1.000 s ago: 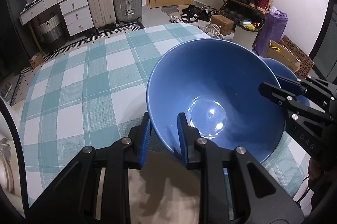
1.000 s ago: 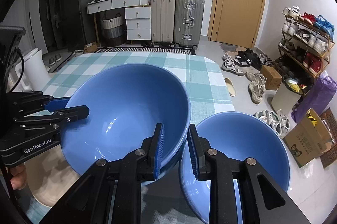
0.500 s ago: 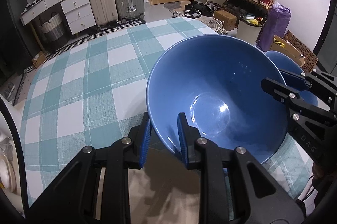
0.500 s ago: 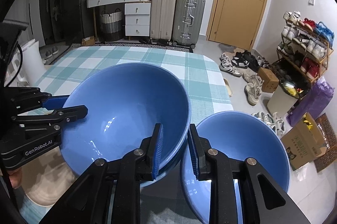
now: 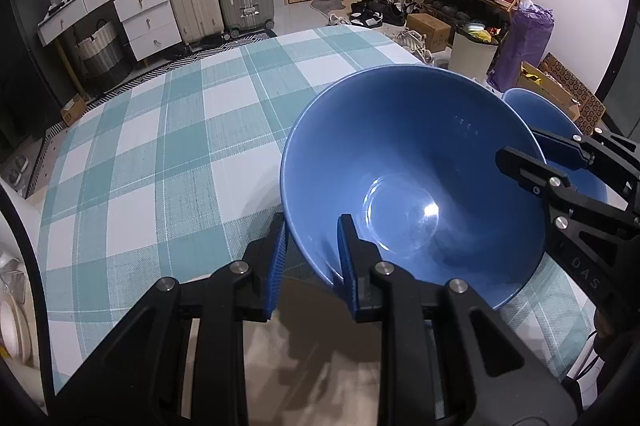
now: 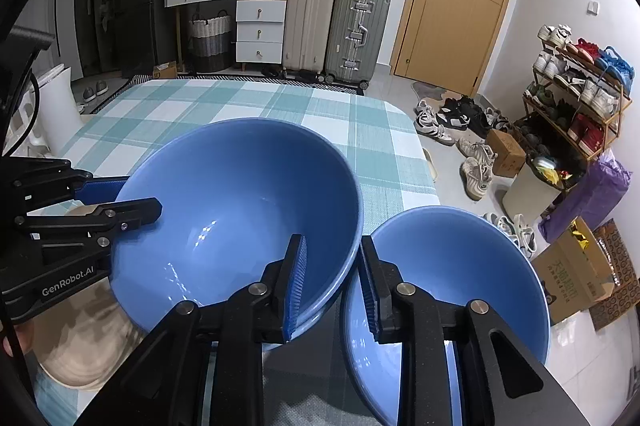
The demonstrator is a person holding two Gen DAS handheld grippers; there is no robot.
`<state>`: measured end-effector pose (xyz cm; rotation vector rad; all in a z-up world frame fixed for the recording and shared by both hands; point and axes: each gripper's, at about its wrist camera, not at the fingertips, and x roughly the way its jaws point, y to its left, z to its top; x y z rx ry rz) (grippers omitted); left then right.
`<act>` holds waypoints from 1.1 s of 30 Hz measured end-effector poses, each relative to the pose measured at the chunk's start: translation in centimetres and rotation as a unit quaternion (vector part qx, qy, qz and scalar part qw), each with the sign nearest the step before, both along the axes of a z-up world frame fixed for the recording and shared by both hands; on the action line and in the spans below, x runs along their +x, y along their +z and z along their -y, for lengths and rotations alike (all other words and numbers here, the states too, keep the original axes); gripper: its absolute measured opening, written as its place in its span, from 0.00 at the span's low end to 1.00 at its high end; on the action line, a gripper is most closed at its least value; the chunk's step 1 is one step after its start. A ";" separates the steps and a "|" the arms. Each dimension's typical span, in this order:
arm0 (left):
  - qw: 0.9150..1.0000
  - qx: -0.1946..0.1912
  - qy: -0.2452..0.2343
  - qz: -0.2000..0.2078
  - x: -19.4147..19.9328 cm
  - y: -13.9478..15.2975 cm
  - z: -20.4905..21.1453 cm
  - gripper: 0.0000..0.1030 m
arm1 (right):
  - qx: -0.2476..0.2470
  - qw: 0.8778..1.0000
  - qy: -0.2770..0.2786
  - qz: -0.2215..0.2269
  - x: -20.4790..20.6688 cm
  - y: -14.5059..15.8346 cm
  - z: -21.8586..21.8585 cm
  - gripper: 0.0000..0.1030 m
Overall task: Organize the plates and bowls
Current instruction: 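Lower the held bowl onto the tablecloth beside the other bowl with both grippers, then open both grippers and release the bowl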
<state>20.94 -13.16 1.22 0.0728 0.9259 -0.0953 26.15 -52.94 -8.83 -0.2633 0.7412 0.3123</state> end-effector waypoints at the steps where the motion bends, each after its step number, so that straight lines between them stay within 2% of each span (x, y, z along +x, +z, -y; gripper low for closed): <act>1: 1.000 -0.001 0.000 -0.001 0.1 0.0 -0.1 0.22 | 0.001 1.000 0.001 -0.001 0.1 0.0 0.1 0.27; 4: 1.000 -0.008 0.002 -0.007 0.1 0.0 -0.3 0.25 | 0.001 1.000 0.003 -0.007 0.1 -0.1 0.1 0.30; 7: 1.000 -0.006 0.007 -0.007 -0.1 0.2 -0.4 0.39 | 0.018 1.000 0.001 -0.017 0.3 0.0 0.7 0.33; 10: 1.000 -0.010 0.011 -0.004 -0.4 0.5 -0.6 0.45 | 0.021 1.000 0.003 -0.012 0.0 0.3 0.7 0.34; 12: 1.000 -0.022 0.015 -0.005 -0.7 0.9 -0.9 0.51 | 0.022 1.000 0.006 -0.010 -0.1 0.5 0.7 0.39; 17: 0.999 -0.042 0.020 0.010 -1.9 2.5 -1.3 0.75 | 0.044 0.999 0.013 0.001 -1.0 1.5 1.1 0.52; 19: 0.999 -0.045 0.023 0.018 -2.5 3.2 -1.3 0.77 | 0.055 0.998 0.015 0.008 -1.4 2.1 1.3 0.62; 21: 0.998 -0.050 0.026 0.022 -3.0 3.7 -1.3 0.79 | 0.070 0.997 0.013 0.021 -1.9 2.8 1.8 0.80; 24: 0.998 -0.057 0.031 0.019 -3.7 4.1 -1.1 0.82 | 0.082 0.996 0.004 0.036 -2.5 3.8 2.5 0.92; 28: 0.997 -0.058 0.031 0.027 -4.6 4.4 -0.1 0.99 | 0.091 0.995 -0.010 0.048 -3.3 4.9 4.3 0.98; 33: 0.998 -0.054 0.022 0.024 -5.2 4.5 2.1 0.99 | 0.085 0.995 -0.024 0.055 -4.0 5.2 6.6 0.99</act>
